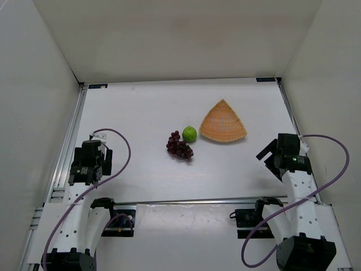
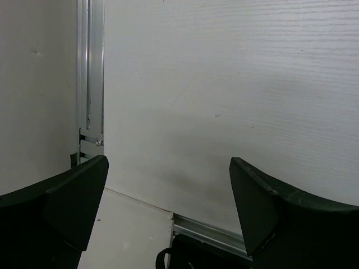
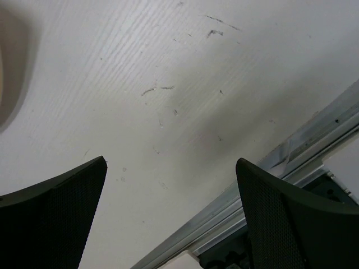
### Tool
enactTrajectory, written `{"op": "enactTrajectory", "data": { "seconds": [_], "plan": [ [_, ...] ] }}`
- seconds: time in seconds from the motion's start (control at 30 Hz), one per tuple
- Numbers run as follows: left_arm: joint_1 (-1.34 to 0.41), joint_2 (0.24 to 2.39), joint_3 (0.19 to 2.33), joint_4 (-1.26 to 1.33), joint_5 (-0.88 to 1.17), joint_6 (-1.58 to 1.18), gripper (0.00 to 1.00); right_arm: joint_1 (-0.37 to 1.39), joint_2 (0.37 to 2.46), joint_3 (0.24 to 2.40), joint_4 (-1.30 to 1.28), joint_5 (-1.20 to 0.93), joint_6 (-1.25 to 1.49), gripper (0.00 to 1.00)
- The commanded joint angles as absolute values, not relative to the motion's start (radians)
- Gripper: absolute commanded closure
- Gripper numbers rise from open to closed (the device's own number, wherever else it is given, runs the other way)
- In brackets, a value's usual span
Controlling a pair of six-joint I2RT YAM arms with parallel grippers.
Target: Place and organize the fake fruits in the fruit bowl
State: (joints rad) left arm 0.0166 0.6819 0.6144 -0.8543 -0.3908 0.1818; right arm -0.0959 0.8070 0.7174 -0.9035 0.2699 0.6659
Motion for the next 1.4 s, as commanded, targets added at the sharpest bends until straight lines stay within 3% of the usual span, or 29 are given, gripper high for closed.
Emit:
{"op": "enactTrajectory", "data": {
  "seconds": [0.0,0.13,0.2,0.3,0.5,0.67,0.97,1.03,1.07,1.1,1.13,1.33,1.37],
  "plan": [
    [0.025,0.678,0.612,-0.851,-0.367,0.17,0.0,-0.078,0.781,0.765,-0.796,0.204,0.542,0.0],
    [0.025,0.698,0.603,-0.842,-0.367,0.181,0.0,0.025,0.868,0.853,-0.687,0.07,0.44,0.0],
    [0.025,0.707,0.603,-0.842,-0.354,0.181,0.0,0.277,0.996,0.973,-0.687,0.257,0.379,0.0],
    [0.025,0.707,0.603,-0.842,-0.354,0.19,0.0,0.559,1.223,1.11,-0.676,0.302,0.257,0.0],
    [0.025,0.707,0.603,-0.842,-0.354,0.19,0.0,0.862,1.671,1.463,-0.71,0.291,0.014,0.0],
    [0.034,0.707,0.603,-0.851,-0.354,0.19,0.0,0.929,1.942,1.686,-0.81,0.207,-0.04,0.0],
    [0.034,0.716,0.603,-0.851,-0.336,0.199,0.0,0.94,2.207,1.773,-0.83,0.242,0.031,0.0],
    [0.034,0.716,0.603,-0.851,-0.336,0.199,0.0,0.94,2.22,1.796,-0.839,0.242,0.041,0.12],
    [0.034,0.716,0.603,-0.851,-0.336,0.199,0.0,0.94,2.22,1.796,-0.848,0.227,0.054,0.23],
    [0.034,0.716,0.603,-0.851,-0.336,0.199,0.0,0.94,2.22,1.796,-0.848,0.227,0.063,0.42],
    [0.034,0.716,0.603,-0.851,-0.336,0.199,0.0,0.94,2.191,1.796,-0.848,0.218,0.078,0.49],
    [0.034,0.716,0.603,-0.851,-0.336,0.199,0.0,0.95,1.969,1.7,-0.816,0.195,0.138,0.79],
    [0.034,0.716,0.603,-0.851,-0.336,0.199,0.0,0.939,1.929,1.662,-0.796,0.195,0.165,0.79]
  ]
}}
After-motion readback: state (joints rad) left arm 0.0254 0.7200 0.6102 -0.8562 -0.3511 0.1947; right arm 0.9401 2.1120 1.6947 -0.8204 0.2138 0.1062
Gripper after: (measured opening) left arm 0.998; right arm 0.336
